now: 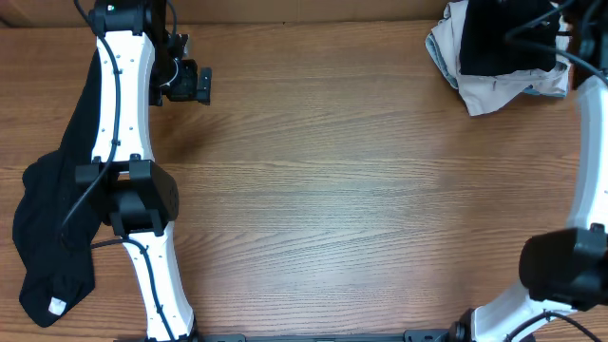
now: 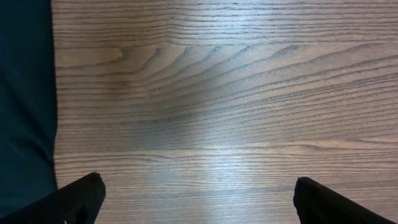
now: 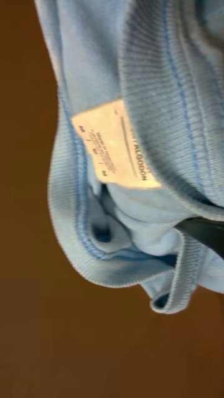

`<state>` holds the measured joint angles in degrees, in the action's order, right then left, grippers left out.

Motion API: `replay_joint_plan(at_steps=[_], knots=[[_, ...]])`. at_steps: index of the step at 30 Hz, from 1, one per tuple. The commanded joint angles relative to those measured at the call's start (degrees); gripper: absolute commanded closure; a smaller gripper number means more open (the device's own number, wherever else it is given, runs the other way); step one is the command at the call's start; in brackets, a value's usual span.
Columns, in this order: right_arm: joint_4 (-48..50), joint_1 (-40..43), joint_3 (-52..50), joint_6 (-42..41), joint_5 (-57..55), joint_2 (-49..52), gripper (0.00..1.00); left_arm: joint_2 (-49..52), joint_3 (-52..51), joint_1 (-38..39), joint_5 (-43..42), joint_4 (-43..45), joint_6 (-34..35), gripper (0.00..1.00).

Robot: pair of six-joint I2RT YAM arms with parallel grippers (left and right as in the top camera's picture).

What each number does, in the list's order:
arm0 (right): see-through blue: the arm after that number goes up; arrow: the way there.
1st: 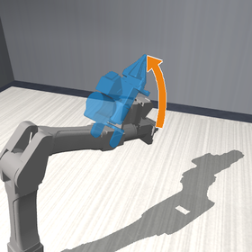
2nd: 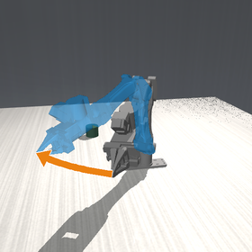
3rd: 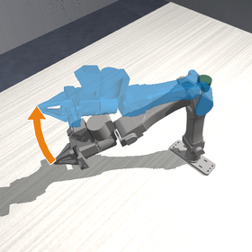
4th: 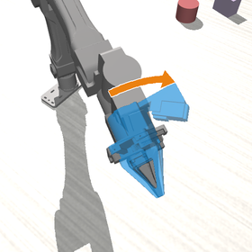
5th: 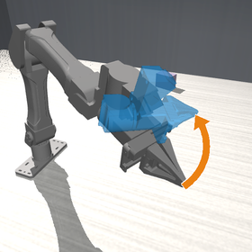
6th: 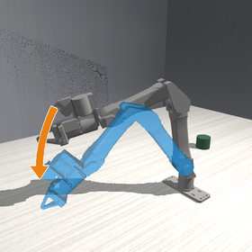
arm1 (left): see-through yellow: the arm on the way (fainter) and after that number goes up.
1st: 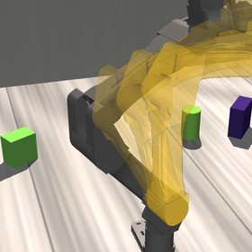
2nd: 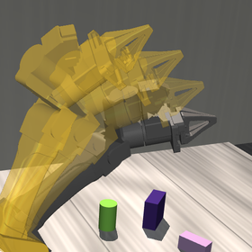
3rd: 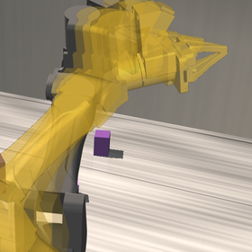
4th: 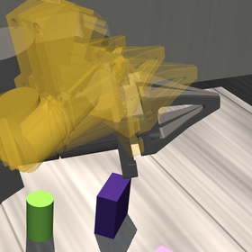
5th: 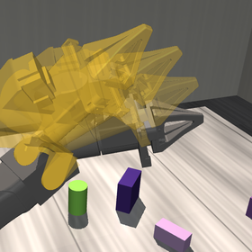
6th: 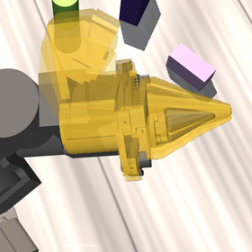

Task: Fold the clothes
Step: 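Carry the bundle to the clothes box at top right and release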

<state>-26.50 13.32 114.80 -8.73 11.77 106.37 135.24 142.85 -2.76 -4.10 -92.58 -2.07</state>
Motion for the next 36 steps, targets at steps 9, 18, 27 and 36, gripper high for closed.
replay_joint_plan(at_steps=[9, 18, 27, 36], knots=[[6.5, 5.0, 1.8, 1.5, 10.4, 12.0, 0.96, 0.4, -0.3, -0.1, -0.5, 0.5, 1.0, 0.00], [-12.0, 5.1, 1.0, 1.7, 3.1, 14.2, 0.42, 0.4, -0.3, -0.1, -0.6, 1.4, 2.1, 0.00], [-25.2, 5.4, 2.4, 3.2, 2.4, 12.4, 0.16, 0.4, -0.3, -0.1, -0.4, 1.4, 1.8, 0.00], [-35.8, 5.4, 9.5, 4.5, -0.2, 2.1, 0.07, 0.4, -0.3, -0.1, -0.4, 1.6, -0.8, 0.00]])
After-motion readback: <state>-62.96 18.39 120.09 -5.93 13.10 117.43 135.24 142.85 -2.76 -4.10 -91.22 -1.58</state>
